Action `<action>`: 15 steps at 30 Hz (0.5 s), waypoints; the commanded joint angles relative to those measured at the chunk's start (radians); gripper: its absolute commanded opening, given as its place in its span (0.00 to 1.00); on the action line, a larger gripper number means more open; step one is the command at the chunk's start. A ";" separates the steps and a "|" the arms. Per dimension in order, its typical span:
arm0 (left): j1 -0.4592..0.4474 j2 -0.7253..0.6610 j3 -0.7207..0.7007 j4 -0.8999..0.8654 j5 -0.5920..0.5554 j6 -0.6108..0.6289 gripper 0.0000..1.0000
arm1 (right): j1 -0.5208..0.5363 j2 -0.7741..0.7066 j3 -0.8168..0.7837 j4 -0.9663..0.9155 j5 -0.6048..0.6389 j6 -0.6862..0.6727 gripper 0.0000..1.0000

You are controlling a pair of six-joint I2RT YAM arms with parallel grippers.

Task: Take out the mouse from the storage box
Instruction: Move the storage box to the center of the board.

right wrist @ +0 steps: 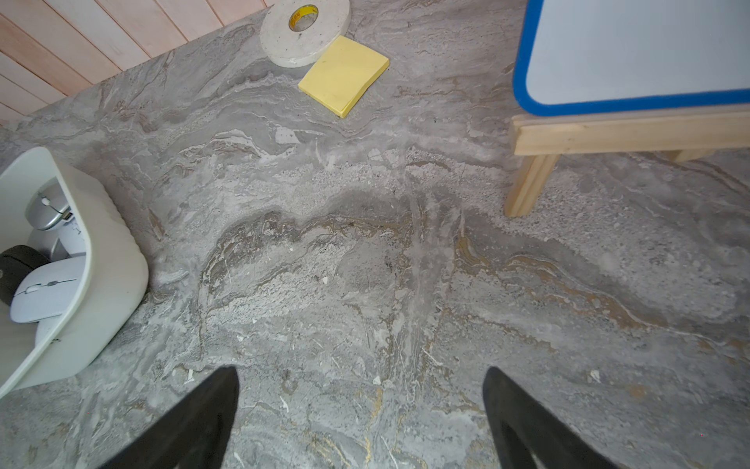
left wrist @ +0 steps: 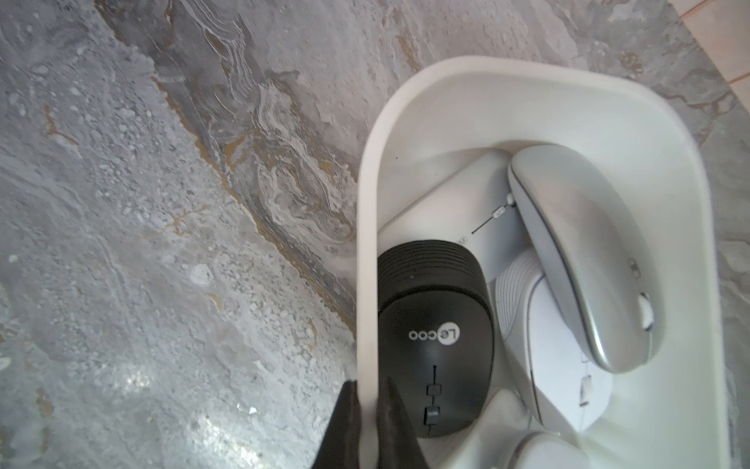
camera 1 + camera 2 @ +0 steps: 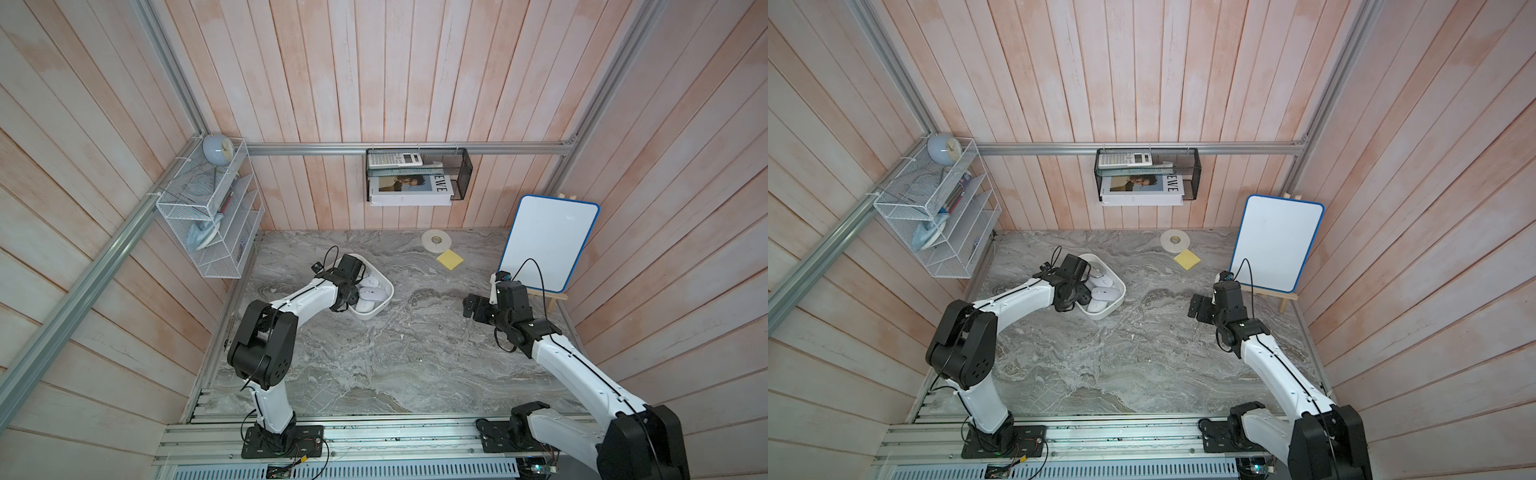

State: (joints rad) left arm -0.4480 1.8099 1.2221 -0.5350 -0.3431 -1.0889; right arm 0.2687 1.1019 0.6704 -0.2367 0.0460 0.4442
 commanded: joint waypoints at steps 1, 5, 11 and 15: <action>-0.060 -0.008 -0.015 0.013 -0.004 -0.026 0.11 | 0.018 0.020 0.020 -0.019 -0.009 0.014 0.98; -0.106 0.002 -0.012 0.009 0.002 -0.050 0.11 | 0.035 0.027 0.013 -0.016 -0.009 0.025 0.98; -0.104 -0.035 -0.021 -0.011 -0.032 -0.019 0.39 | 0.045 0.024 0.008 -0.016 -0.006 0.033 0.98; -0.077 -0.071 0.021 -0.062 -0.057 0.115 0.58 | 0.060 0.023 0.016 -0.029 -0.012 0.047 0.98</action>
State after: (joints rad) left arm -0.5434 1.7885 1.2114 -0.5499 -0.3542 -1.0767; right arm 0.3141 1.1255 0.6704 -0.2409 0.0429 0.4721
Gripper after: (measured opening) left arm 0.556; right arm 0.979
